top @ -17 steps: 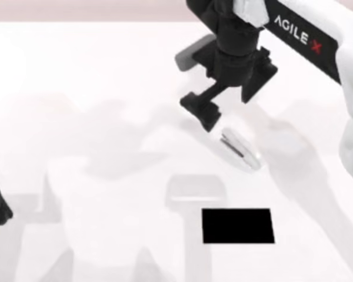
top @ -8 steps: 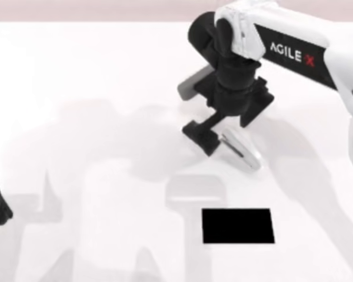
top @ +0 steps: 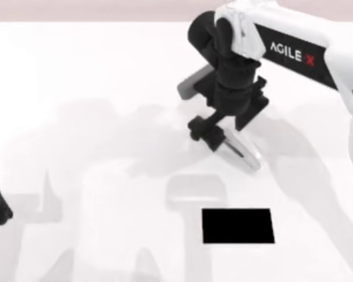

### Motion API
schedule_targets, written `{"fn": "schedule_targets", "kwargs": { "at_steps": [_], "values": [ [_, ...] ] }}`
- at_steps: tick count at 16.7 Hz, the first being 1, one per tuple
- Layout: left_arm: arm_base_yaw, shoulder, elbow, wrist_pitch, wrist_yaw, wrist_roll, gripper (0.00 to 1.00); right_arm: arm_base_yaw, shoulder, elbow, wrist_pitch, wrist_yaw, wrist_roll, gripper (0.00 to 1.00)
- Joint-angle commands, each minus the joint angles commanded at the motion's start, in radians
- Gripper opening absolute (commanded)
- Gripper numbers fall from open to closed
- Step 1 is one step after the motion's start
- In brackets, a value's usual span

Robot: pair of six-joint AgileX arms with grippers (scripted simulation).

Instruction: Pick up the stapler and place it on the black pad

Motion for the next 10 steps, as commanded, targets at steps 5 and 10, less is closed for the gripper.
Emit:
{"fn": "schedule_targets", "kwargs": {
  "at_steps": [5,10],
  "values": [
    [0.000,0.000,0.000,0.000,0.000,0.000,1.00,0.000,0.000,0.000,0.000,0.000,0.000,0.17],
    [0.000,0.000,0.000,0.000,0.000,0.000,1.00,0.000,0.000,0.000,0.000,0.000,0.000,0.00]
  ]
}}
